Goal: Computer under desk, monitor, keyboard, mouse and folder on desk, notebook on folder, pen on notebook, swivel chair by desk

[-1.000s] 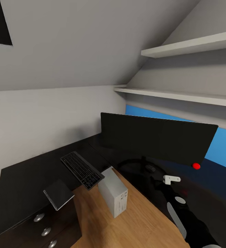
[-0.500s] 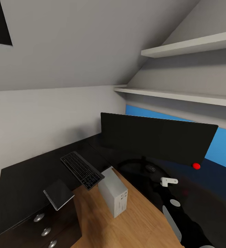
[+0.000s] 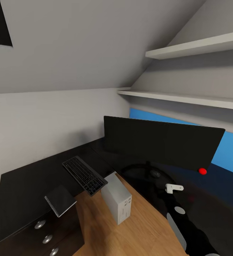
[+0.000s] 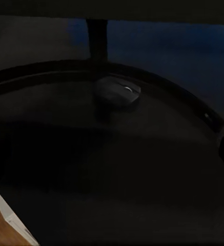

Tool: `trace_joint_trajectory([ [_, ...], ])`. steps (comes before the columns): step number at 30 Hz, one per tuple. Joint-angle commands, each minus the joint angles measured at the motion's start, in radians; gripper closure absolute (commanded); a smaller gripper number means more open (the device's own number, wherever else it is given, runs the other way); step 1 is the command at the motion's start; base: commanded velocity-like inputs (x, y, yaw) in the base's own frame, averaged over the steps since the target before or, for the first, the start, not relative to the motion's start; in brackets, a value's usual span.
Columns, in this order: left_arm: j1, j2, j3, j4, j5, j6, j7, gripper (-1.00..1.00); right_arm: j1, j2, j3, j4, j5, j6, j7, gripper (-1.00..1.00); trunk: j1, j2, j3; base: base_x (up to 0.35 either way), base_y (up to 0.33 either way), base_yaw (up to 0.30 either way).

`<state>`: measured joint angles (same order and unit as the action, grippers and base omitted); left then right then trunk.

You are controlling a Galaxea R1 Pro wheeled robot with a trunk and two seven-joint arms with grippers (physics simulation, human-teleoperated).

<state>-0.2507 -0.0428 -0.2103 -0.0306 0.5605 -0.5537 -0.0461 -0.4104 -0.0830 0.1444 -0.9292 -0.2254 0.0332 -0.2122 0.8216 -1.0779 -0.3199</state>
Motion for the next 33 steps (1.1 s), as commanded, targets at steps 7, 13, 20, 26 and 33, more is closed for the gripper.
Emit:
trace_joint_trajectory([
  [7,-0.001,0.0,-0.005,0.001,0.011,-0.006,-0.002,-1.0,-0.001,-0.001,0.005,0.008,0.022,-0.007,-0.01,-1.0,0.027,-0.05,-0.023,0.0,0.0,0.0],
  [13,-0.001,0.0,-0.005,0.002,0.012,-0.006,-0.002,-1.0,-0.001,0.006,0.005,0.01,0.044,-0.018,-0.01,-1.0,0.05,-0.092,-0.042,0.0,0.0,0.0],
  [20,-0.001,0.0,-0.004,0.001,0.012,-0.006,-0.002,-1.0,-0.001,0.011,0.004,0.01,0.051,-0.021,-0.01,-1.0,0.077,-0.141,-0.064,0.0,0.0,0.0],
  [26,-0.001,0.0,-0.004,0.001,0.012,-0.006,-0.001,-1.0,-0.001,0.012,0.004,0.01,0.052,-0.022,-0.01,-1.0,0.1,-0.183,-0.083,0.0,0.0,0.0],
  [33,-0.001,0.0,-0.004,0.002,0.012,-0.006,-0.001,-1.0,-0.001,0.012,0.003,0.01,0.053,-0.022,-0.01,-1.0,0.127,-0.232,-0.105,0.0,0.0,0.0],
])
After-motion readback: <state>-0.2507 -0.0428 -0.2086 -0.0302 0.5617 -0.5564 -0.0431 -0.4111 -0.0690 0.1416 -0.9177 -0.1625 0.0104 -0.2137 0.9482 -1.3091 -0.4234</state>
